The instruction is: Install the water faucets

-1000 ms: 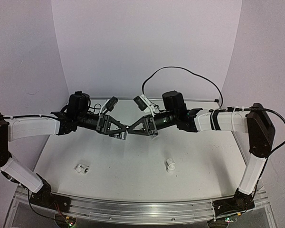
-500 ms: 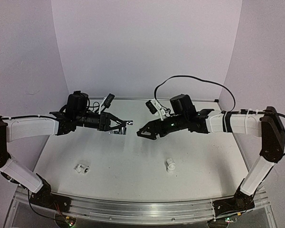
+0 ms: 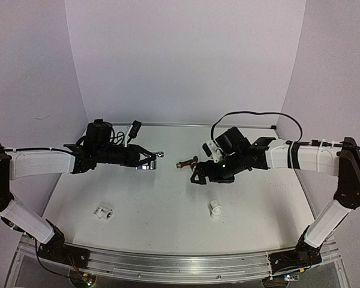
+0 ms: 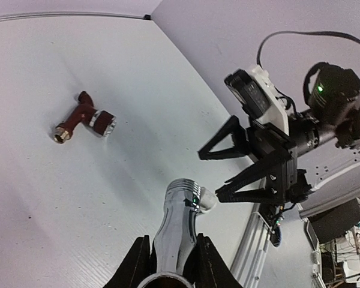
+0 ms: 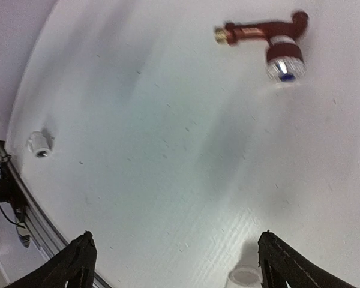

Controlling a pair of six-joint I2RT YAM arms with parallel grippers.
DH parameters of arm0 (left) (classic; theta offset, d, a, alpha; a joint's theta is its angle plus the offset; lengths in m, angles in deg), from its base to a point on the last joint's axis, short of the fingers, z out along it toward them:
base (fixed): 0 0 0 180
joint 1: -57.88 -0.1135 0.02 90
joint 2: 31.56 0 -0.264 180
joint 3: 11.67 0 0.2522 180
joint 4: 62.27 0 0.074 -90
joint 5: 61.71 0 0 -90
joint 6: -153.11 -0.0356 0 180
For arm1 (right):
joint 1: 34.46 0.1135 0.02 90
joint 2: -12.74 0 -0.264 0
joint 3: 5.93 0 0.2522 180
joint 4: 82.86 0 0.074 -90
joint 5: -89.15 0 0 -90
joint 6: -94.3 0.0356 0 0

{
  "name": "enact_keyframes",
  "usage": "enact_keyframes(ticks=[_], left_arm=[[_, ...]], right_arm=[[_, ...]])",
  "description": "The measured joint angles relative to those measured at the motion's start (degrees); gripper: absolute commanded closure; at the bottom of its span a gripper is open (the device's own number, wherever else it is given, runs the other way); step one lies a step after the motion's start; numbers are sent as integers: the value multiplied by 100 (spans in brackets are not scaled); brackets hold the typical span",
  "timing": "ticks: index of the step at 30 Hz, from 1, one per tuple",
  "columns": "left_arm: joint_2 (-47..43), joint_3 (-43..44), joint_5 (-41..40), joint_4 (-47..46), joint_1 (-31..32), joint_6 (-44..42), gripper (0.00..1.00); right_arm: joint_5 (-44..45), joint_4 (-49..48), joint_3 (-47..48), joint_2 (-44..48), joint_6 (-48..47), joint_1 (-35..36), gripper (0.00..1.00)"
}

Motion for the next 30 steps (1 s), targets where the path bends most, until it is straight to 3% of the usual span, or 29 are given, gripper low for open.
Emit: enact_keyframes(ticks=[9,21,30], left_arm=[[0,-193,-1137,2,-4,-172,100],[-171,-491,-1401,3,-4,-232,100],[-376,-561,-1453,-1,-4,-236,100]], right_arm=[[909,1851,119,-252,535,449,20],[862,2747,878,-1565,613,494,32],[646,3188,1106,-1854,514,494,42]])
